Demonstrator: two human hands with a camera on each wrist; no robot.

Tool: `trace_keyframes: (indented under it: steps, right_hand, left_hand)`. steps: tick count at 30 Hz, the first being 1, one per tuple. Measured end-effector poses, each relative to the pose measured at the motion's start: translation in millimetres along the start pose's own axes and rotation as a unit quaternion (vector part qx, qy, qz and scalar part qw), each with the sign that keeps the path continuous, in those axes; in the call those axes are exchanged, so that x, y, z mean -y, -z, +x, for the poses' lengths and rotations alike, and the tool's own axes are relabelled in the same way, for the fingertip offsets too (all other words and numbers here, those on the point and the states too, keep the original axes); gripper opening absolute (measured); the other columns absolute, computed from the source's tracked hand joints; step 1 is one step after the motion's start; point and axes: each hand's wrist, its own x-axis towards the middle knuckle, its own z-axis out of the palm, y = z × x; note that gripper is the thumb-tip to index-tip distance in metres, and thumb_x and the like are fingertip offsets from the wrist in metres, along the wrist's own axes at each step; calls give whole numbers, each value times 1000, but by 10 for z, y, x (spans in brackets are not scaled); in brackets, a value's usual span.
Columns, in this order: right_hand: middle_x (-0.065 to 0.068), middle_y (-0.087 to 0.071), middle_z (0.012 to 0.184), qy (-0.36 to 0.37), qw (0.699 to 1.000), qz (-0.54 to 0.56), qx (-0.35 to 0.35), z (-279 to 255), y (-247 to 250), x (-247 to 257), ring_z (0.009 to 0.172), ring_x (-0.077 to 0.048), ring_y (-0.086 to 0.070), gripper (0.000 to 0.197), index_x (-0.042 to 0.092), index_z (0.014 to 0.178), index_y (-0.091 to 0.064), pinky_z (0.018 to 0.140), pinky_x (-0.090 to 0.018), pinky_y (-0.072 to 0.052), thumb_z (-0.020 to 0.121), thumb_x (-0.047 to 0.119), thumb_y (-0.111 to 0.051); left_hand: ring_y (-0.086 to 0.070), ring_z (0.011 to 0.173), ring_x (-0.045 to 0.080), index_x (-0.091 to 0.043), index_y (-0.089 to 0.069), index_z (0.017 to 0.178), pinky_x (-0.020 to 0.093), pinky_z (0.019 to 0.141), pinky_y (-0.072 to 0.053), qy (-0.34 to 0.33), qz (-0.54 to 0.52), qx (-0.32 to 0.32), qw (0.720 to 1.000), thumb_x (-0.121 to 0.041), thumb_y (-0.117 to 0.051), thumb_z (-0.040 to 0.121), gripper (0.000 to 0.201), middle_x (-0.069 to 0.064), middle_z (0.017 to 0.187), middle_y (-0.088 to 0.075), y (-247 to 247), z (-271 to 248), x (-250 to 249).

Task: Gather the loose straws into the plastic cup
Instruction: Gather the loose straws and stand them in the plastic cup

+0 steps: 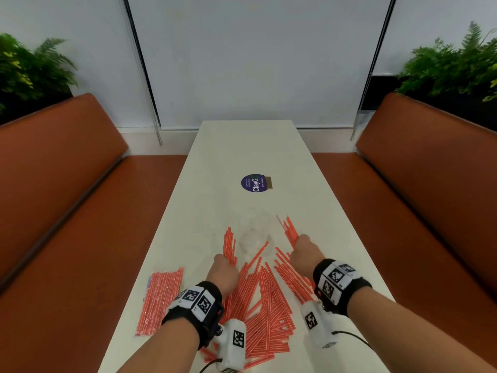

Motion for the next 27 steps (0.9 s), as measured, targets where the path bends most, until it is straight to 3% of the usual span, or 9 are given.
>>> trace_keyframes:
  steps: [3, 5, 8, 10, 12, 15, 19, 23, 27]
  right_hand:
    - [-4, -46, 77, 80, 994, 77, -14, 69, 266, 215, 69, -19, -48, 7, 3, 101, -37, 61, -31, -42, 94, 5, -39]
    - [-9, -47, 85, 124, 975, 181, -21, 126, 418, 406, 71, -18, -47, 16, -1, 109, -39, 64, -31, -44, 94, 5, -41]
    - [-11, -46, 93, 167, 925, 336, -56, 219, 542, 714, 76, -17, -48, 15, 2, 110, -41, 67, -26, -46, 96, 5, -43]
    - [-10, -47, 94, 188, 900, 382, -96, 325, 540, 873, 83, -19, -49, 8, 6, 104, -41, 75, -31, -48, 96, 6, -44]
    - [-9, -47, 97, 196, 888, 400, -117, 447, 471, 964, 82, -16, -49, 8, 7, 102, -40, 79, -31, -49, 96, 6, -44]
    - [-7, -48, 101, 203, 893, 388, -105, 587, 258, 984, 79, -11, -52, 10, 5, 106, -38, 76, -29, -49, 97, 5, -42]
    - [0, -49, 93, 211, 902, 368, -82, 725, -42, 875, 87, -21, -51, 32, 4, 128, -33, 74, -24, -46, 97, 3, -41]
    - [2, -43, 80, 209, 905, 360, -81, 821, -154, 798, 73, -16, -45, 24, 13, 112, -36, 73, -33, -43, 94, 0, -44]
    - [2, -47, 78, 215, 900, 373, -74, 875, -177, 781, 69, -14, -48, 30, 11, 116, -38, 71, -31, -45, 92, -4, -46]
  left_hand:
    - [-52, 81, 23, 3, -42, 118, 34, 71, -47, -4, -45, 11, 999, 1, -41, 92, 26, 10, 89, -51, 33, -5, 17]
    - [-50, 77, 20, -1, -41, 114, 33, 67, -46, -2, -64, 29, 998, 1, -41, 94, 20, 10, 92, -50, 42, -23, 15]
    - [-50, 78, 19, -9, -38, 102, 34, 79, -50, -16, -79, 27, 996, 1, -44, 94, 15, 5, 89, -48, 44, -21, 7]
    - [-44, 70, 14, -7, -40, 95, 28, 70, -45, -15, -98, 46, 994, 2, -38, 96, 9, 2, 82, -43, 57, -62, -13]
    - [-46, 70, 16, 0, -43, 107, 29, 66, -44, -14, -138, 40, 990, 1, -37, 96, 13, 5, 87, -45, 92, -73, -13]
    - [-52, 70, 18, -1, -42, 115, 29, 61, -48, -17, -190, 20, 982, 1, -41, 94, 21, 8, 91, -48, 131, -93, -36]
    - [-48, 69, 17, -3, -40, 112, 29, 58, -43, -22, -222, 0, 975, 0, -41, 94, 18, 8, 88, -45, 146, -86, -41]
    - [-47, 69, 15, -2, -39, 118, 28, 60, -42, -32, -214, -10, 976, -3, -40, 97, 22, 9, 91, -46, 143, -54, -23]
    - [-49, 73, 16, -4, -38, 120, 29, 64, -45, -29, -202, -14, 979, -4, -39, 98, 22, 10, 94, -48, 134, -54, -16]
